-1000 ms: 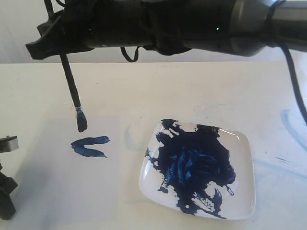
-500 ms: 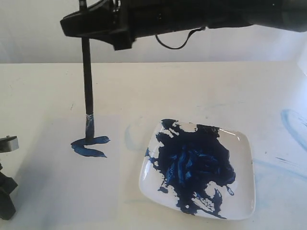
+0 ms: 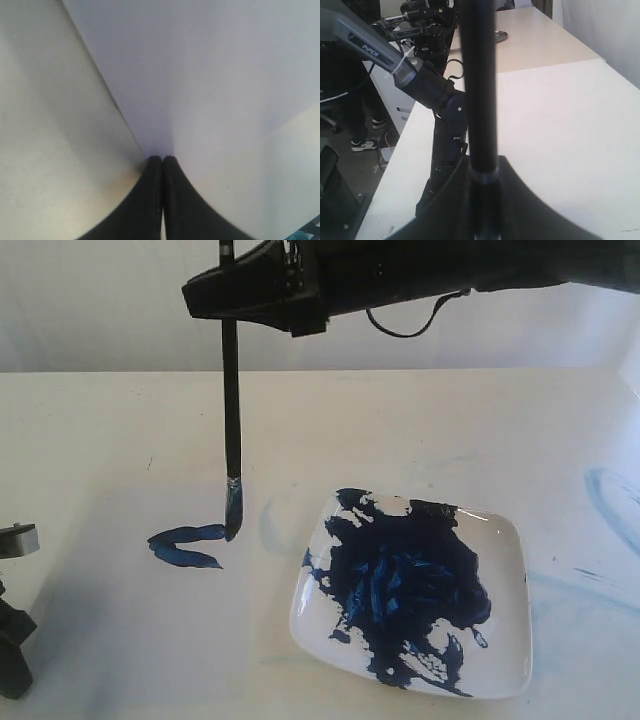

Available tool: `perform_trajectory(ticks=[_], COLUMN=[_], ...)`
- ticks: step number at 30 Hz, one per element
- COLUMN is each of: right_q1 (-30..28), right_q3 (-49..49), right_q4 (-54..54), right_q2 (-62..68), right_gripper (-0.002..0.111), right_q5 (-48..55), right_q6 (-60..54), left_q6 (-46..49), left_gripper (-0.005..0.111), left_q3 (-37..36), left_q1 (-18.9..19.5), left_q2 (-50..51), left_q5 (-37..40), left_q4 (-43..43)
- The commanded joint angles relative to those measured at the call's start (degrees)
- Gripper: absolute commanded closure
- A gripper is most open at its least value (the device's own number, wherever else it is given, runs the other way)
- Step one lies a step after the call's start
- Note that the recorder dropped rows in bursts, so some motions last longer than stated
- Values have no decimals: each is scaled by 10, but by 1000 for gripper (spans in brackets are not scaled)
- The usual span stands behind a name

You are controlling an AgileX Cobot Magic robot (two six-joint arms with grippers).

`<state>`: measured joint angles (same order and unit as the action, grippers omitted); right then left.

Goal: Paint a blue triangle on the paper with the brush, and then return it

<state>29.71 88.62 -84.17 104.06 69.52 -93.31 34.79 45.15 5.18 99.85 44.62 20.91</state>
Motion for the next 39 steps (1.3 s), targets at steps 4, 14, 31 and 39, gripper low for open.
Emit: perform_trajectory(ticks=[4,14,31,39], right_q1=[19,50,57,57], right_q3=[-1,-1,-1,-1], right_q4=[-13,-30,-59,-59], right_q2=[47,110,128,128], right_gripper=[108,108,108,108], right_q5=[4,4,4,4], right_q6=[-79,-192,-222,-223], left_q6=[-2,-2,-2,-2], left_gripper=[107,107,107,107], left_q3=[-5,-5,-5,-5], left_q1=[1,1,1,1], left_q2=[1,1,1,1], left_q5=[-1,-5,-12,-14], left_q4=[1,-4,-4,-4])
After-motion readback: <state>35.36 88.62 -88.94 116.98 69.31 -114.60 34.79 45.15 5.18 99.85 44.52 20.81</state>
